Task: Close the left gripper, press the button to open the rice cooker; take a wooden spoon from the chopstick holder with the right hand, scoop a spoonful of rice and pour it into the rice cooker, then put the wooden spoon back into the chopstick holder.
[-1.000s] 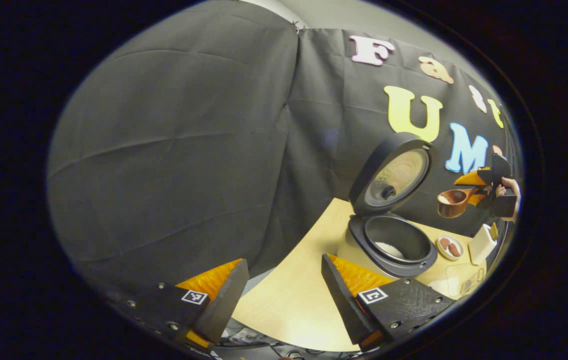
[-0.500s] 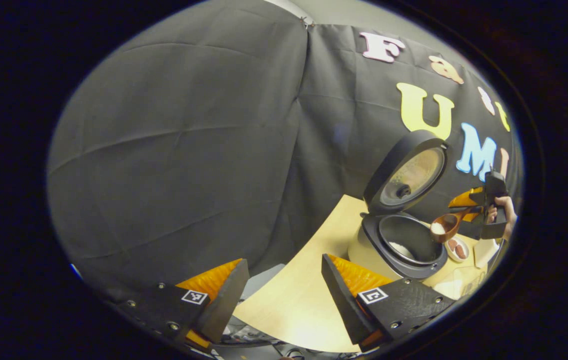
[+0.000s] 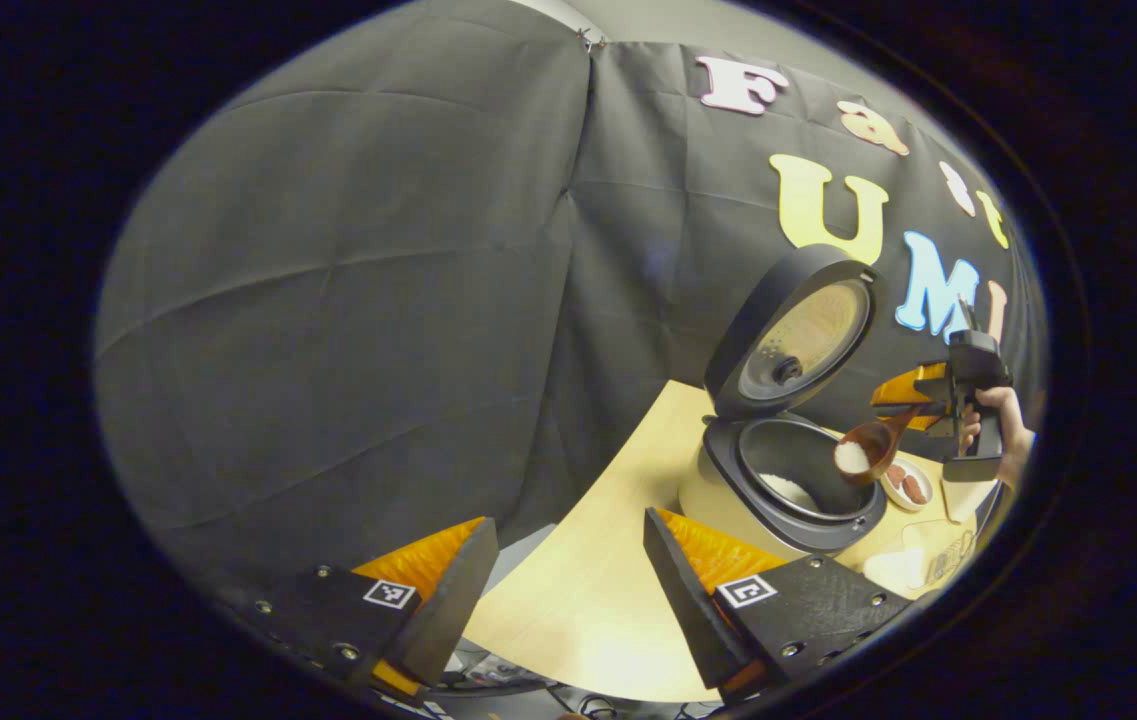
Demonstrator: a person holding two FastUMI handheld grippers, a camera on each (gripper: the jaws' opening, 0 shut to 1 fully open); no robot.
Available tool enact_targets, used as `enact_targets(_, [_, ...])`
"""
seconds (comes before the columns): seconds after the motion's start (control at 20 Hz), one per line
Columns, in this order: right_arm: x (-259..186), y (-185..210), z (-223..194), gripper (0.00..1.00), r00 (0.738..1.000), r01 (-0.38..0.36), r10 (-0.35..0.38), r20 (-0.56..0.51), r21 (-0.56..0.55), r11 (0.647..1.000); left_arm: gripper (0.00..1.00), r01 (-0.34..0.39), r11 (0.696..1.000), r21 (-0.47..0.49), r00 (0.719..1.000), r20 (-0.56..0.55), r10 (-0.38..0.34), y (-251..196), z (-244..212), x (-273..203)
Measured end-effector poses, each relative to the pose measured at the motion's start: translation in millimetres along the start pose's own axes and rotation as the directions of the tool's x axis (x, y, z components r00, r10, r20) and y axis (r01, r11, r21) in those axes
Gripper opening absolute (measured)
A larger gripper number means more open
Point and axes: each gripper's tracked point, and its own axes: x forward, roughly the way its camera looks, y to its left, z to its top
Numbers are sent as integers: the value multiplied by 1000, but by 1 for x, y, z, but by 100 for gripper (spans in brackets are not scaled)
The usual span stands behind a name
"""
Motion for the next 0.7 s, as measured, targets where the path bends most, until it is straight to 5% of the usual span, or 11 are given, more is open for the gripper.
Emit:
enact_targets(0.35, [-1,12,-8,20,998,-21,32,63,-166,986,93,51,998,26,998,-22,-51,-29,-15,-16])
enact_targets(0.7, [-15,36,-23,20,987,-70,123,108,-400,914,93,69,998,11,997,-43,-69,-25,-26,-23])
